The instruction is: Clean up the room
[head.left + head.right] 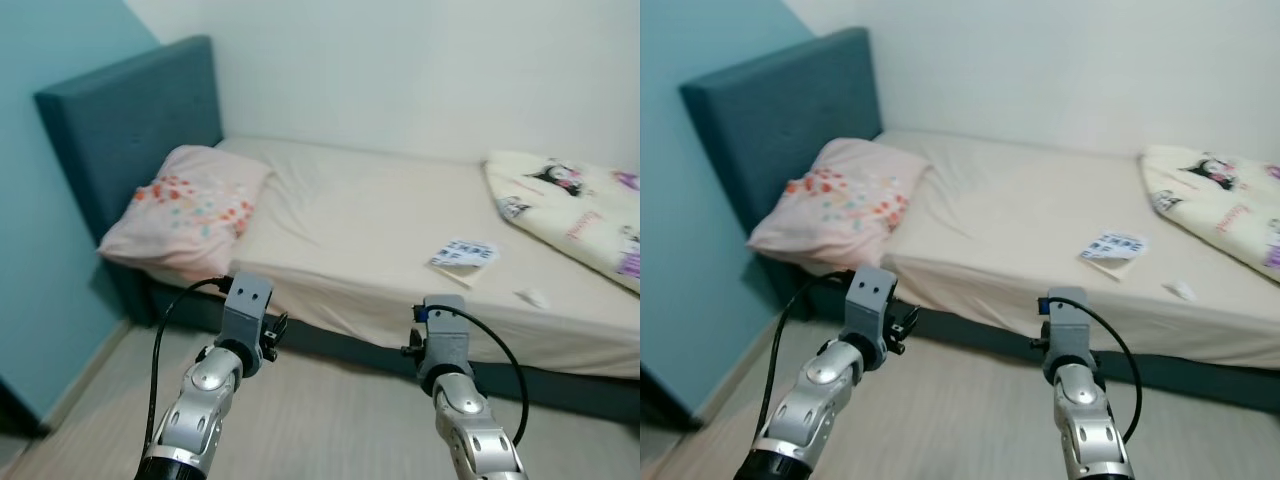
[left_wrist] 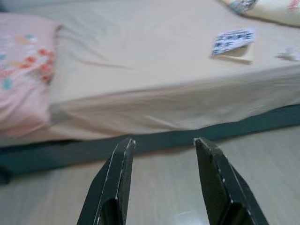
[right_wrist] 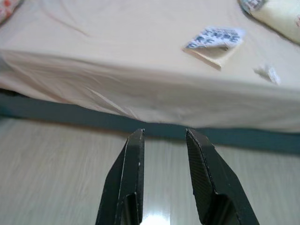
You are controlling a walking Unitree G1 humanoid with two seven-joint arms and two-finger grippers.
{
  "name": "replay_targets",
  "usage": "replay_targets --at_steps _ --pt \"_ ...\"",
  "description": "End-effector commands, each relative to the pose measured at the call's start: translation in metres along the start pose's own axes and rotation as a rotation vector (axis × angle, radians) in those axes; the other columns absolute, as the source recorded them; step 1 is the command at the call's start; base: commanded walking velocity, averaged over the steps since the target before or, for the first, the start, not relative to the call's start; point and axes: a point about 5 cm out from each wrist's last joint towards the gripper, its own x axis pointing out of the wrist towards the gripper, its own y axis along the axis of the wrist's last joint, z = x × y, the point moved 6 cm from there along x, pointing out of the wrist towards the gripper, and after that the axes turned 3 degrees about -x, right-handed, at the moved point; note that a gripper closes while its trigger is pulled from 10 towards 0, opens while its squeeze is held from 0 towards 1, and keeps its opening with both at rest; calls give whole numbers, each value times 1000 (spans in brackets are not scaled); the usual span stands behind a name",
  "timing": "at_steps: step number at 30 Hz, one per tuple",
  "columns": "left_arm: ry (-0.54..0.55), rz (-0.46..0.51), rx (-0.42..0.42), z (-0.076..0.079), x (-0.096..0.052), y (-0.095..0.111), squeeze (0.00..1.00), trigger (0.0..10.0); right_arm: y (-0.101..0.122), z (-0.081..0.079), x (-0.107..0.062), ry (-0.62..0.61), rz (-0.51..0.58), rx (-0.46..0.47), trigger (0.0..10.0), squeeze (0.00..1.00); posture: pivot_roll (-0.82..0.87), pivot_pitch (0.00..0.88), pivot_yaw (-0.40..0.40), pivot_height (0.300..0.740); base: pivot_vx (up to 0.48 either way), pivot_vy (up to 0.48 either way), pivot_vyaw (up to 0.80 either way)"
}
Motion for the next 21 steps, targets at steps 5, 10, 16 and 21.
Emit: replay_targets --at_steps 5,10,16,21 --pt "-1 4 -11 0 -1 0 0 10000 -3 0 -1 3 -14 -5 10000 0 -5 10 -35 740 0 0 -800" --pt "19 15 -13 -3 0 3 0 10000 -1 0 -1 -1 -8 -5 10000 0 -5 10 -35 740 0 0 -800" --pt "51 24 -25 -11 0 5 0 10000 0 0 0 1 -3 -8 10000 0 -5 7 -36 740 0 0 -800" --pt "39 29 -31 -9 0 6 0 10000 2 -1 0 5 7 -11 10000 0 -3 2 -37 740 0 0 -800"
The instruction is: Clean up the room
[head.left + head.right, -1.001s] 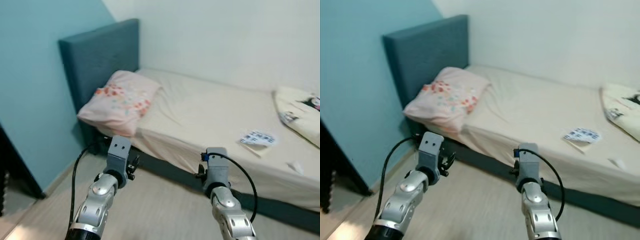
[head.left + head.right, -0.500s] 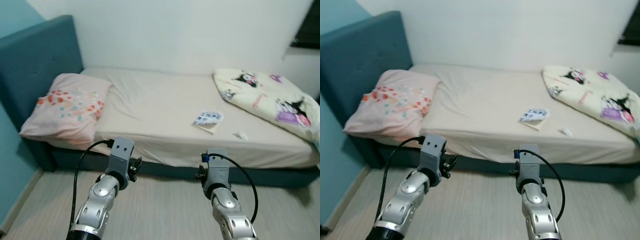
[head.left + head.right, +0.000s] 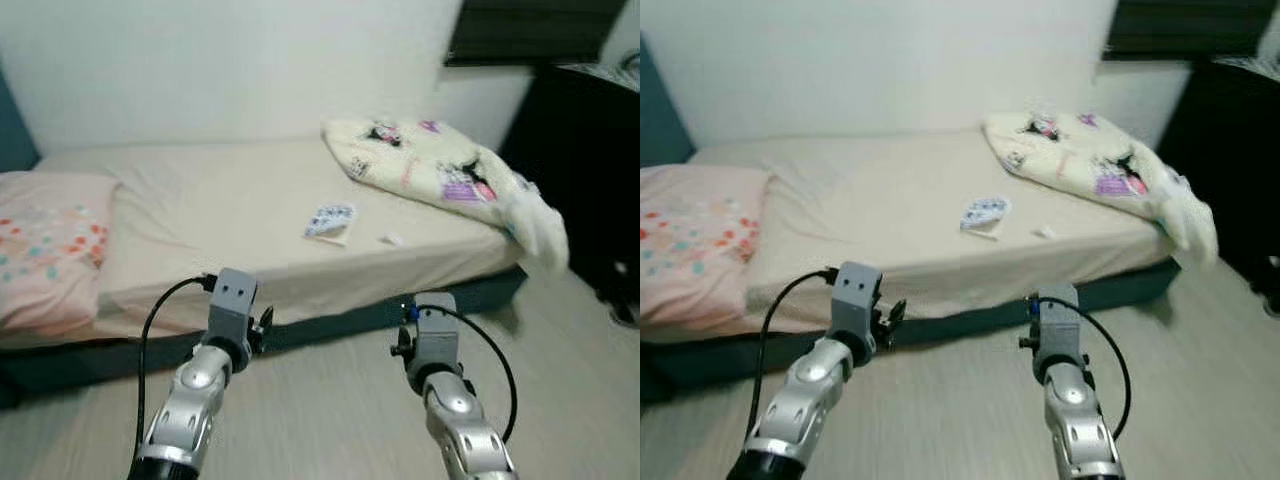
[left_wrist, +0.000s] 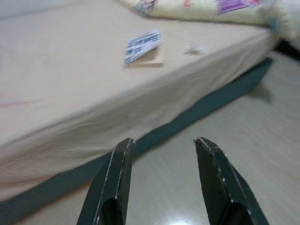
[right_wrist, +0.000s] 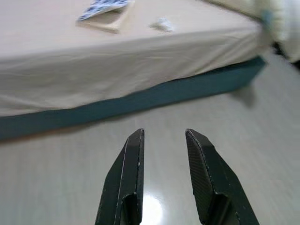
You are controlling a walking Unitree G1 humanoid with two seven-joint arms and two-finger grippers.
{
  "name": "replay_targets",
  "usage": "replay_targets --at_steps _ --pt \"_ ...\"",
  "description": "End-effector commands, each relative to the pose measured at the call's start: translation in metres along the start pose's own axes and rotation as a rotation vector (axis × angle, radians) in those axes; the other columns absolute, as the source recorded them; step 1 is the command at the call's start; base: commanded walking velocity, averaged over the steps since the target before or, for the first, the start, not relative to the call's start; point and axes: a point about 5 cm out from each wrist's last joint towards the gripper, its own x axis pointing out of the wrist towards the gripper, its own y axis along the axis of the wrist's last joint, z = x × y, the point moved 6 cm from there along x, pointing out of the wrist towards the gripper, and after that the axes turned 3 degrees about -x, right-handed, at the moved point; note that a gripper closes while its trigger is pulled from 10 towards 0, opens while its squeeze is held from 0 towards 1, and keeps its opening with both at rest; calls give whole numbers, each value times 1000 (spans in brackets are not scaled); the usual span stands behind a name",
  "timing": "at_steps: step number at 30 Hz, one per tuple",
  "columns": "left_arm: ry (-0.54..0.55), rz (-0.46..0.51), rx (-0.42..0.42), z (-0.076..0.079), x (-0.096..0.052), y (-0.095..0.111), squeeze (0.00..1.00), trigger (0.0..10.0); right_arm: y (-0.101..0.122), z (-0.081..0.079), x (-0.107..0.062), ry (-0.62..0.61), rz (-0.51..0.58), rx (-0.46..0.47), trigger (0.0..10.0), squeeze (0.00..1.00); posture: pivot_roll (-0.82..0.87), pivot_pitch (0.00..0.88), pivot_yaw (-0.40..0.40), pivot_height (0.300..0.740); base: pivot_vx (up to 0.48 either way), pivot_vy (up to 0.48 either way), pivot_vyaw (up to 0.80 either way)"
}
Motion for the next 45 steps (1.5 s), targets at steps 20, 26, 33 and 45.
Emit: replay_targets --at_steps 20,26,33,45 --pt "-76 36 -30 14 -1 5 0 10000 2 -4 0 20 15 -46 10000 0 -5 0 -41 740 235 0 -23" --pt "-80 37 -30 14 -2 5 0 10000 2 -5 0 21 16 -49 10000 0 -3 0 -37 740 352 0 0" --pt "-81 37 -30 14 -1 6 0 10000 1 -5 0 20 16 -47 10000 0 -2 0 -34 740 351 0 0" --pt "-85 34 -30 14 -1 6 0 10000 0 -4 0 13 12 -46 10000 0 0 0 -30 740 351 0 0"
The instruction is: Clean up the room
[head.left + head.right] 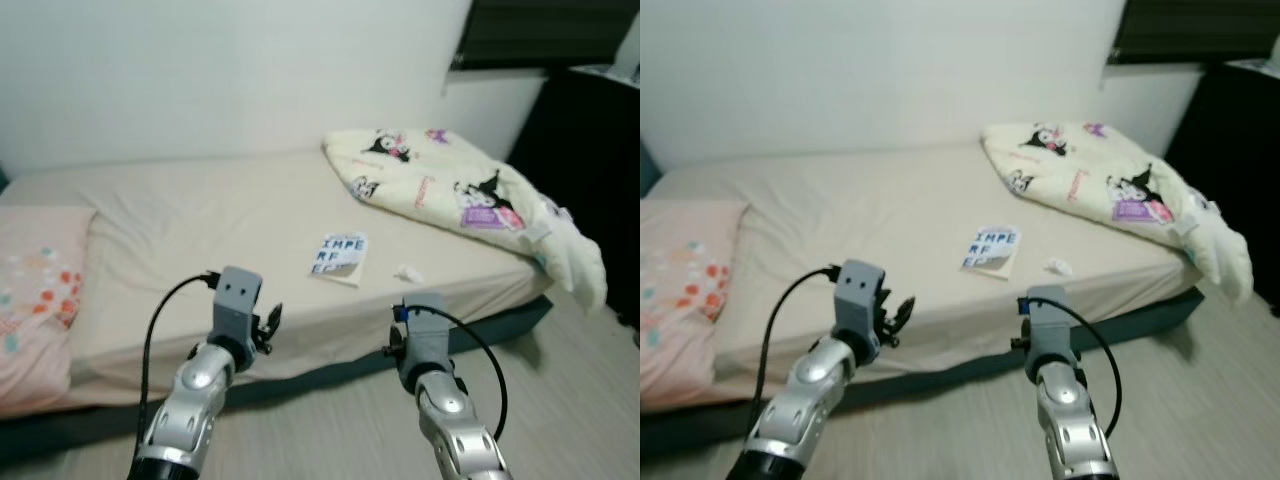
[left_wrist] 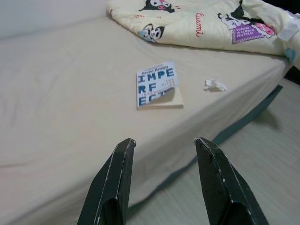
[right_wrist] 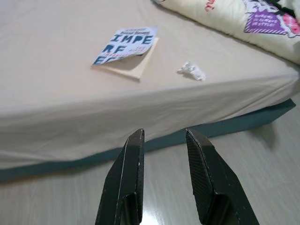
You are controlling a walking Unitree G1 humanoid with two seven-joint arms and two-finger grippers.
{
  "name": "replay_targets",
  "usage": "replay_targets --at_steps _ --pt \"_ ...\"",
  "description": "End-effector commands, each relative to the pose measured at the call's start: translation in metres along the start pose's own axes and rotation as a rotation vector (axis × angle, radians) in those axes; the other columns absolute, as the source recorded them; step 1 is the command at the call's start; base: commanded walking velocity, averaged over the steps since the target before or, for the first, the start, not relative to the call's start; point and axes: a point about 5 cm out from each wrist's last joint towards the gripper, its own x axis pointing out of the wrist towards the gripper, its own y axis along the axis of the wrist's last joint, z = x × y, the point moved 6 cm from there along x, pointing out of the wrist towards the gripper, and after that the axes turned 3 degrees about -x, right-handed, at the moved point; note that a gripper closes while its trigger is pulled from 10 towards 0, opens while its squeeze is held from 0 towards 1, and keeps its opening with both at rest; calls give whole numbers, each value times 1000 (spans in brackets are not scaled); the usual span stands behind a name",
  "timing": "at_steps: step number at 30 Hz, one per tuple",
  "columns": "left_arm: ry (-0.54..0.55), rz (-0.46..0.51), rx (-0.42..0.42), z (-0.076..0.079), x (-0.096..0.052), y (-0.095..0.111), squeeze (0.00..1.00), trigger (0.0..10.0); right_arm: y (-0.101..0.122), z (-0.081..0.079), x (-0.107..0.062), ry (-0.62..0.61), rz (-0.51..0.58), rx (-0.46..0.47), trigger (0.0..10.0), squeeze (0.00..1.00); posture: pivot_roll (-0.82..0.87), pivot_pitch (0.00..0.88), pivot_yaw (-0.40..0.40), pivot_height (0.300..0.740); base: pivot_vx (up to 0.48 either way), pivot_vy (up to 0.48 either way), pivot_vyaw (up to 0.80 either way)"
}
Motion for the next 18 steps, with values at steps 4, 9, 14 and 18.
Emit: replay_targets --at_steps 4,9,14,18 --pt "-15 -10 -5 4 0 -3 0 10000 -4 2 -1 -7 -12 -2 10000 0 -1 3 -31 740 352 0 0" --pt "-16 -11 -6 4 0 -3 0 10000 -5 3 -1 -8 -13 -5 10000 0 -2 4 -31 740 352 0 0" --pt "-16 -11 -7 5 -1 -3 0 10000 -4 1 -1 8 -9 -52 10000 0 -3 5 -31 740 352 0 320" --pt "-14 -9 -8 5 0 -3 0 10000 -2 -3 -1 28 -1 -59 10000 0 -3 2 -33 740 352 0 800"
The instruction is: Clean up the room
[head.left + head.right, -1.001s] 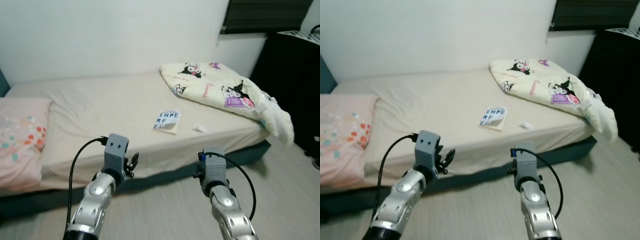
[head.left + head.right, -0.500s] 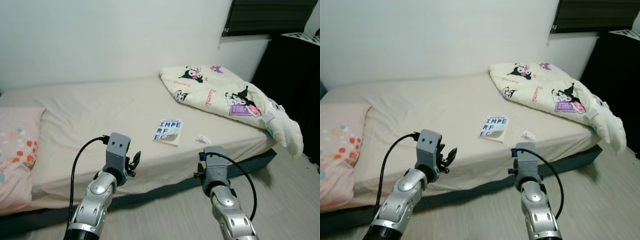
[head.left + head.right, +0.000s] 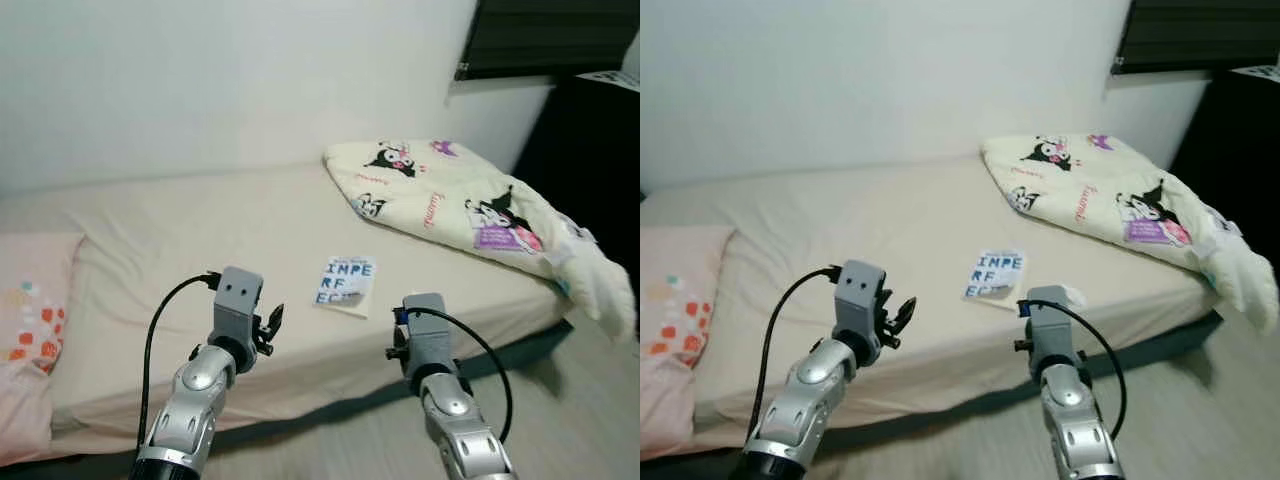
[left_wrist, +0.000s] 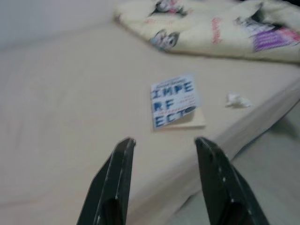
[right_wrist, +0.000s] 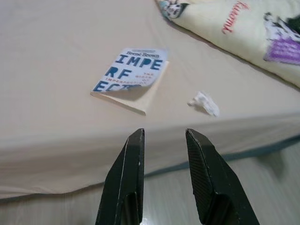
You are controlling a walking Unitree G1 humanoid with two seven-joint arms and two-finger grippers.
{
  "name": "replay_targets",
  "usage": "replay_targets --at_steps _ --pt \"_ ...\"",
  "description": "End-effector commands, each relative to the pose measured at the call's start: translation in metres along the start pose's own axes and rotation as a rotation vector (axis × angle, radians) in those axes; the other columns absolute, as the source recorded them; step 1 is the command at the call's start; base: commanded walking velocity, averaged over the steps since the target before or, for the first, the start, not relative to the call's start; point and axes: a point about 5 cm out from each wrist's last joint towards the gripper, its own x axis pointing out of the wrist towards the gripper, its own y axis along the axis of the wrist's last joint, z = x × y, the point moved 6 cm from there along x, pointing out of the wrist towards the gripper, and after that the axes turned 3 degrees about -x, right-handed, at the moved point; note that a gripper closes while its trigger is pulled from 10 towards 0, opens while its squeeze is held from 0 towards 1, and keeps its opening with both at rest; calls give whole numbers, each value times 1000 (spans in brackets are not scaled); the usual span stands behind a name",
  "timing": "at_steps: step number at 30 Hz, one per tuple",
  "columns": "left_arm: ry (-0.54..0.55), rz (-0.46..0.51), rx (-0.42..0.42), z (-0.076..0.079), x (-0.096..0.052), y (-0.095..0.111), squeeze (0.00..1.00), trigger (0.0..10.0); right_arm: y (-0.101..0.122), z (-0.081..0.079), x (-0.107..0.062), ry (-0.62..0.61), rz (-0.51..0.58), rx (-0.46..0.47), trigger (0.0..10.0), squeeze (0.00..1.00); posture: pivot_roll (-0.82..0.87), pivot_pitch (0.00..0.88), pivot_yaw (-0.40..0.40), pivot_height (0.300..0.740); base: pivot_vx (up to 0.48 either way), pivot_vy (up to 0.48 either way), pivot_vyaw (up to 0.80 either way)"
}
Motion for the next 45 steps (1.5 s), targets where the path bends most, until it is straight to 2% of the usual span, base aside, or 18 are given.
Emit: replay_targets --at_steps 1,18,33,37,41,45 --pt "16 -8 -1 -5 -2 -2 0 10000 4 -8 1 21 10 2 10000 0 -3 2 -33 740 352 0 800" --pt "33 -4 -4 -8 -2 -1 0 10000 7 -17 1 72 20 20 10000 0 0 3 -38 740 334 0 85" --pt "84 12 -9 -17 -1 3 0 10000 10 -15 3 73 33 27 10000 0 -2 0 -37 740 0 0 0" --pt "86 12 -11 -17 0 3 0 10000 11 -15 3 74 37 -1 10000 0 -2 0 -37 740 0 -194 0" --pt "85 10 -11 -15 0 2 0 10000 11 -17 2 84 36 -30 10000 0 -7 0 -38 740 0 -311 800" --pt "84 9 -11 -15 0 2 0 10000 10 -16 2 75 35 5 10000 0 -6 0 -39 740 0 -313 400"
